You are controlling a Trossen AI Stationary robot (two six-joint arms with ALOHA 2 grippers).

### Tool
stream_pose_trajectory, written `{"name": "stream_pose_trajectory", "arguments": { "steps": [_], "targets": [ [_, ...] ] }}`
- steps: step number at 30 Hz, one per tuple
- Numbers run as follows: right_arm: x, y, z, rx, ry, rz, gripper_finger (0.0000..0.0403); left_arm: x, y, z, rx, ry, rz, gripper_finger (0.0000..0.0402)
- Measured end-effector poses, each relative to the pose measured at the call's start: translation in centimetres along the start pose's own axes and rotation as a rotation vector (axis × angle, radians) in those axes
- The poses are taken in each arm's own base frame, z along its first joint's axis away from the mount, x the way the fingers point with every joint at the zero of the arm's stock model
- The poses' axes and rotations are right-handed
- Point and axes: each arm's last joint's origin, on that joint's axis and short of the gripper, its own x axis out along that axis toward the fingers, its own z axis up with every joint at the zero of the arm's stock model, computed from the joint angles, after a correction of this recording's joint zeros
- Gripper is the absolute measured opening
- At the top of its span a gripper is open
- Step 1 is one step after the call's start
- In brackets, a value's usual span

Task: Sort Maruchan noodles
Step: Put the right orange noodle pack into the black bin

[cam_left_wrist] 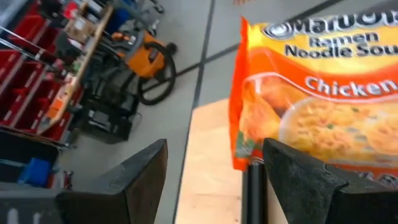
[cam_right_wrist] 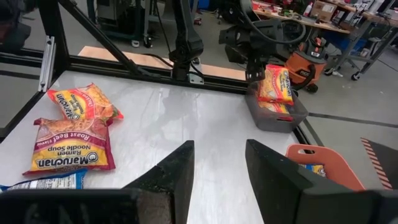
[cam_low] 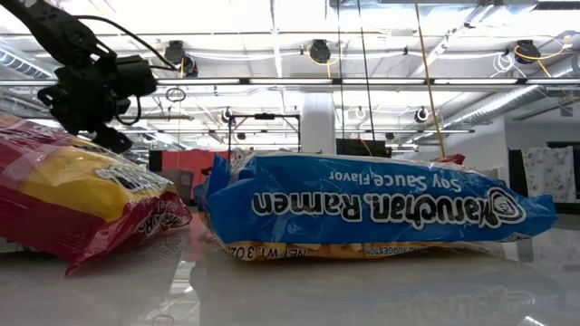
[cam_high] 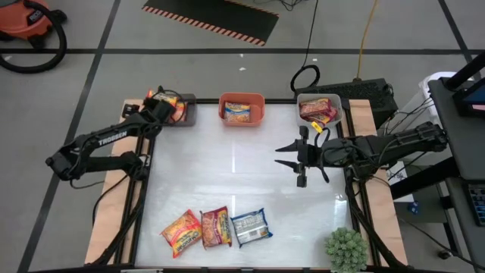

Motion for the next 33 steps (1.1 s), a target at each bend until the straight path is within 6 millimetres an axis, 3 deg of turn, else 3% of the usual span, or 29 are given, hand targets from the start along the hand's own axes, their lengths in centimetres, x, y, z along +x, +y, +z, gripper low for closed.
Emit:
{"name": "stream_pose_trajectory", "arguments": {
  "steps": [14, 26, 33],
  "targets": [
    [0.0, 0.0, 0.0, -0.023, -0.001, 0.0, 0.0137, -0.6, -0.8, -0.2, 0.013, 0.012, -0.135, 0.0266],
    [0.0, 0.0, 0.5, -0.024, -0.052, -0.004, 0.0137, -0.9, -2.5, -0.1, 0.035, 0.0, -0.233, 0.0142],
    [0.0, 0.0, 0.5, -0.032, -0.054, -0.005, 0.0137, -0.2, -3.0, 0.4, 0.087, -0.076, 0.025, 0.0116]
  ]
}}
